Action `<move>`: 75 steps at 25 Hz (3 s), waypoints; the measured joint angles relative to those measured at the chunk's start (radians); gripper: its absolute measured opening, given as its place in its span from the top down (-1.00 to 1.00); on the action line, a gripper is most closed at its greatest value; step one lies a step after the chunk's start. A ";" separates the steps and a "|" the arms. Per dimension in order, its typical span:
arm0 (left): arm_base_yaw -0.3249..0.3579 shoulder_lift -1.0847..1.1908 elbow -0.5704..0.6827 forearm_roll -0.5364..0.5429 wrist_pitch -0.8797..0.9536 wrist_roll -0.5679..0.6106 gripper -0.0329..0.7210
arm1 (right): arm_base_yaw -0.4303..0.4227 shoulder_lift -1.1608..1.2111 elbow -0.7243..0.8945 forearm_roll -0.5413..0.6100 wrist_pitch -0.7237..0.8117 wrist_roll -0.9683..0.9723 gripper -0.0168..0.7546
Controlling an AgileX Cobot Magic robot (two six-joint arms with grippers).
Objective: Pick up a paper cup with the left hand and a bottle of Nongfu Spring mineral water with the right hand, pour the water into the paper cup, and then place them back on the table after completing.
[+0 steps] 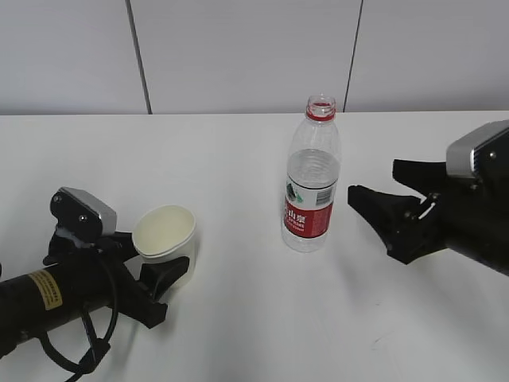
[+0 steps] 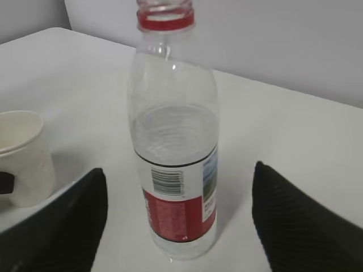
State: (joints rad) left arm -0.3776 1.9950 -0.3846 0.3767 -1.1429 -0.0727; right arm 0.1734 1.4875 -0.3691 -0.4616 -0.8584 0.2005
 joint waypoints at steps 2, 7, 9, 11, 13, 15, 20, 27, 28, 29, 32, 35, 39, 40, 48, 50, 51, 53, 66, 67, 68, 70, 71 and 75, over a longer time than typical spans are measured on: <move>0.000 0.000 0.000 0.000 0.000 0.000 -0.26 | 0.000 0.068 -0.006 -0.010 -0.068 0.000 -0.57; 0.000 0.000 0.000 0.000 0.000 0.000 -0.26 | 0.000 0.200 -0.032 -0.016 -0.142 0.000 -0.57; 0.000 0.000 0.000 0.000 0.000 0.000 -0.26 | 0.000 0.244 -0.053 -0.016 -0.150 0.000 -0.57; 0.000 0.000 0.000 0.000 0.000 0.000 -0.26 | 0.000 0.280 -0.077 -0.023 -0.153 0.000 -0.57; 0.000 0.000 0.000 0.000 0.000 0.000 -0.26 | 0.000 0.314 -0.105 -0.036 -0.155 0.000 -0.57; 0.000 0.000 0.000 0.000 0.000 0.000 -0.26 | 0.000 0.348 -0.130 -0.044 -0.155 -0.010 -0.57; 0.000 0.000 0.000 0.001 0.000 0.000 -0.26 | 0.000 0.413 -0.184 -0.050 -0.155 -0.024 -0.65; 0.000 0.000 0.000 0.001 0.000 0.000 -0.26 | 0.000 0.474 -0.259 -0.086 -0.155 -0.026 -0.68; 0.000 0.000 0.000 0.001 0.000 0.000 -0.26 | 0.000 0.485 -0.270 -0.099 -0.155 -0.026 -0.68; 0.000 0.000 0.000 0.001 0.000 0.000 -0.26 | 0.000 0.496 -0.282 -0.111 -0.155 -0.026 -0.68; 0.000 0.000 0.000 0.001 0.000 0.000 -0.26 | 0.000 0.528 -0.312 -0.136 -0.155 -0.026 -0.68; 0.000 0.000 0.000 0.001 0.000 0.000 -0.26 | 0.000 0.543 -0.340 -0.145 -0.153 -0.026 -0.68; 0.000 0.000 0.000 0.001 0.000 0.000 -0.26 | 0.005 0.543 -0.366 -0.147 -0.153 -0.026 -0.68; 0.000 0.000 0.000 0.001 0.000 0.000 -0.26 | 0.004 0.543 -0.368 -0.148 -0.153 -0.026 -0.68; 0.000 0.000 0.000 0.001 0.000 0.000 -0.25 | 0.004 0.543 -0.372 -0.157 -0.153 -0.026 -0.42; 0.000 0.000 0.000 0.001 0.000 0.000 -0.25 | 0.004 0.543 -0.372 -0.157 -0.153 -0.026 -0.34; 0.000 0.000 0.000 0.001 0.000 0.000 -0.25 | 0.004 0.543 -0.372 -0.157 -0.153 -0.026 -0.32; 0.000 0.000 0.000 0.001 0.000 0.000 -0.25 | 0.004 0.543 -0.372 -0.155 -0.153 -0.026 -0.31; 0.000 -0.016 0.000 0.036 0.002 0.000 -0.25 | 0.004 0.547 -0.378 -0.096 -0.155 -0.084 -0.17; 0.000 -0.027 0.000 0.048 0.004 0.000 -0.25 | 0.004 0.549 -0.383 -0.104 -0.153 -0.089 -0.16; 0.000 -0.044 0.000 0.063 0.004 -0.001 -0.25 | 0.004 0.549 -0.393 -0.119 -0.148 -0.094 -0.16; 0.000 -0.078 -0.002 0.084 0.013 -0.018 -0.25 | 0.004 0.554 -0.422 -0.162 -0.137 -0.106 -0.15; 0.000 -0.099 -0.006 0.093 0.032 -0.034 -0.25 | 0.004 0.556 -0.436 -0.183 -0.130 -0.106 -0.15; 0.000 -0.175 -0.044 0.168 0.173 -0.108 -0.25 | 0.004 0.558 -0.511 -0.270 -0.120 -0.112 -0.14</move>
State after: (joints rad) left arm -0.3776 1.8200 -0.4285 0.5449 -0.9699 -0.1807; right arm 0.1775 2.0456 -0.8798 -0.7317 -0.9782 0.0883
